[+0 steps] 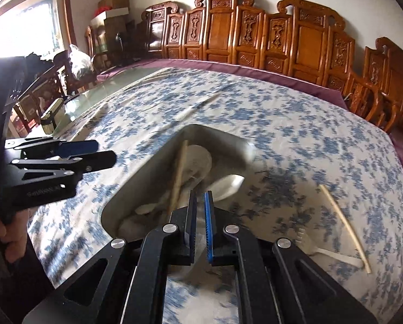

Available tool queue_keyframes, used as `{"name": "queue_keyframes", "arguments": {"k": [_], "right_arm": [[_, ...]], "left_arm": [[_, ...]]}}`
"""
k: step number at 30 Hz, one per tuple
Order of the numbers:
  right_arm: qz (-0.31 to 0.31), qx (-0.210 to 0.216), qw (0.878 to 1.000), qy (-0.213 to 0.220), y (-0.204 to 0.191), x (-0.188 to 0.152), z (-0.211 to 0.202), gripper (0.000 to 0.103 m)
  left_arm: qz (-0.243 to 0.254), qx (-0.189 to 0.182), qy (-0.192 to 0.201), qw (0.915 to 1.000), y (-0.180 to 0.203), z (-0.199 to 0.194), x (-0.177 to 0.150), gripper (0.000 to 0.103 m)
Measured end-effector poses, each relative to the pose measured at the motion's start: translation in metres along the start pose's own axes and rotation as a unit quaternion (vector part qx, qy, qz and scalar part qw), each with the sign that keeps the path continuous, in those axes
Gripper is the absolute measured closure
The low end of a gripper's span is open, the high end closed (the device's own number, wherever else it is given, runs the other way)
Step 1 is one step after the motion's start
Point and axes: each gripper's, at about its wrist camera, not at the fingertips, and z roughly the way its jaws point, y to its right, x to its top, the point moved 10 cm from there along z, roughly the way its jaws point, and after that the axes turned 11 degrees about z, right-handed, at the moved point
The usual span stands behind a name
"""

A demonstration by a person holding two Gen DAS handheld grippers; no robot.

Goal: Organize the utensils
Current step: 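Grasp the white plastic fork with the left tool while the right tool grasps a wooden chopstick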

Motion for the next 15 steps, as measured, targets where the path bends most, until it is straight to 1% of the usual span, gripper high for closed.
{"name": "queue_keyframes", "arguments": {"k": [2,6,13,14,15], "right_arm": [[0.004,-0.014,1.0,0.005,0.023,-0.001,-0.008,0.096],[0.02,-0.058,0.998,0.011,0.086,-0.006,-0.023,0.096],[0.037,-0.125,0.991,-0.009,0.195,-0.02,-0.023,0.095],[0.042,-0.13,0.991,-0.014,0.208,-0.022,-0.02,0.094],[0.046,-0.13,0.99,-0.016,0.216,-0.024,-0.018,0.086]], "left_arm": [[0.01,-0.003,0.003,0.9999,0.01,-0.002,0.002,0.055],[0.03,-0.009,0.004,0.9995,0.03,-0.001,0.004,0.045],[0.057,-0.038,0.002,0.9977,0.074,0.0,0.014,0.043],[0.065,-0.037,0.001,0.9972,0.081,0.0,0.016,0.043],[0.073,-0.036,0.0,0.9967,0.087,0.0,0.017,0.043]]}}
